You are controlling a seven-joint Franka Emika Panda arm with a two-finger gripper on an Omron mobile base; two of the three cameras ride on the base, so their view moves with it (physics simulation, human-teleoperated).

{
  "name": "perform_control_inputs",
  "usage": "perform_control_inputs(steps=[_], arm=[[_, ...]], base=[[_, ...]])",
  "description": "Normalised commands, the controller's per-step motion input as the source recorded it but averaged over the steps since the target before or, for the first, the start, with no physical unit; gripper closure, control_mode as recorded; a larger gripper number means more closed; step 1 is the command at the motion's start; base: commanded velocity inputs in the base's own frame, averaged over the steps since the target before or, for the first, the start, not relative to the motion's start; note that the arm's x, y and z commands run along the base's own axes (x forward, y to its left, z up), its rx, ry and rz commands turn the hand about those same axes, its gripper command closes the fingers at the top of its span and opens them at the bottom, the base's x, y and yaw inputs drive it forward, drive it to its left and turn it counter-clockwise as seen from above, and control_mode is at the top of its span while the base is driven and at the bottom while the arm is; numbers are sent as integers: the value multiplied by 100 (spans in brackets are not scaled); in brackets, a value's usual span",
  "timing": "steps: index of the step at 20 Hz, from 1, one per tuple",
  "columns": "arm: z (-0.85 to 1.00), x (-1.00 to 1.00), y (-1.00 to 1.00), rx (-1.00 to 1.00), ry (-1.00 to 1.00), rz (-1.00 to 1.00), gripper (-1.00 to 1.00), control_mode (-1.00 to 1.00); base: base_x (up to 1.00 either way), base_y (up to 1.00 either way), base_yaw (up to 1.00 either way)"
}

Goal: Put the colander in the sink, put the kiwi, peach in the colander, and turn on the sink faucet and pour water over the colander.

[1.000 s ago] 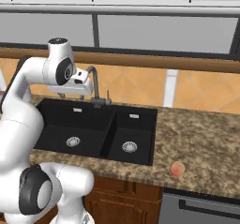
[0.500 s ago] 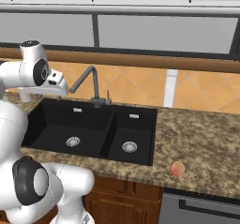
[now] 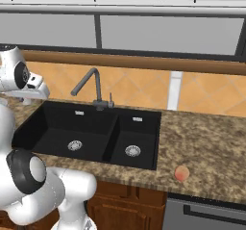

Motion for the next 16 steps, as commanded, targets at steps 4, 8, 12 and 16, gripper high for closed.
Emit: perform_control_inputs(steps=[4,8,12,16], arm=[[-4,1,75,0,0,0,-100,-100],[-1,0,68,0,0,0,-100,-100],[0,0,61,0,0,0,-100,-100],[-1,0,47,0,0,0,-100,-100]], base=[[0,0,0],[0,0,0],[0,0,0],[0,0,0]])
